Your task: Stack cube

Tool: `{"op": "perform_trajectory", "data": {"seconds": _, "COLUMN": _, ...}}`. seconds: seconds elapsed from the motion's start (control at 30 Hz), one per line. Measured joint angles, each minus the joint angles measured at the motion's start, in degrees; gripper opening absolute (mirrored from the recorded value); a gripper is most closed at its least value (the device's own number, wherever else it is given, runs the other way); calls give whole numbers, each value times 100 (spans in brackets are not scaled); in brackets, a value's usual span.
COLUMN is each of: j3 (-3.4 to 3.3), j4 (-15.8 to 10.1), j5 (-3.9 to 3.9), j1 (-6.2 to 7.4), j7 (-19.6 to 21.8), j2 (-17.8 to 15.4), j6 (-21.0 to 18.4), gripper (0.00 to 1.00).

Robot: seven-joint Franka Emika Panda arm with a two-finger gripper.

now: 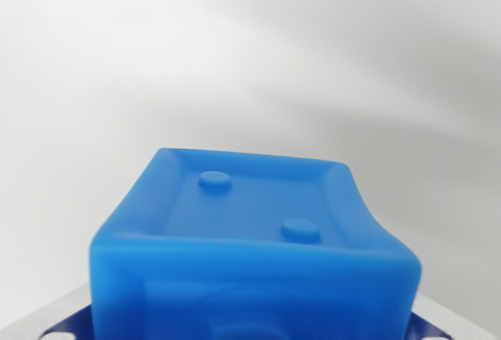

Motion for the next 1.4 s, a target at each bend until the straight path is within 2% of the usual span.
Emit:
{"op": "perform_trajectory", "data": {"seconds": 0.6, "j3": -23, "j4": -382, "j5": 51, "j1": -291, "j7": -173, "j2": -320, "j6": 65, "gripper": 0}}
{"op": "perform_trajectory", "data": {"seconds": 1.4, "j3": -93, "j4": -836, "j5": 109, "j1": -698, "j7": -456, "j2": -732, "j6": 110, "gripper": 0}}
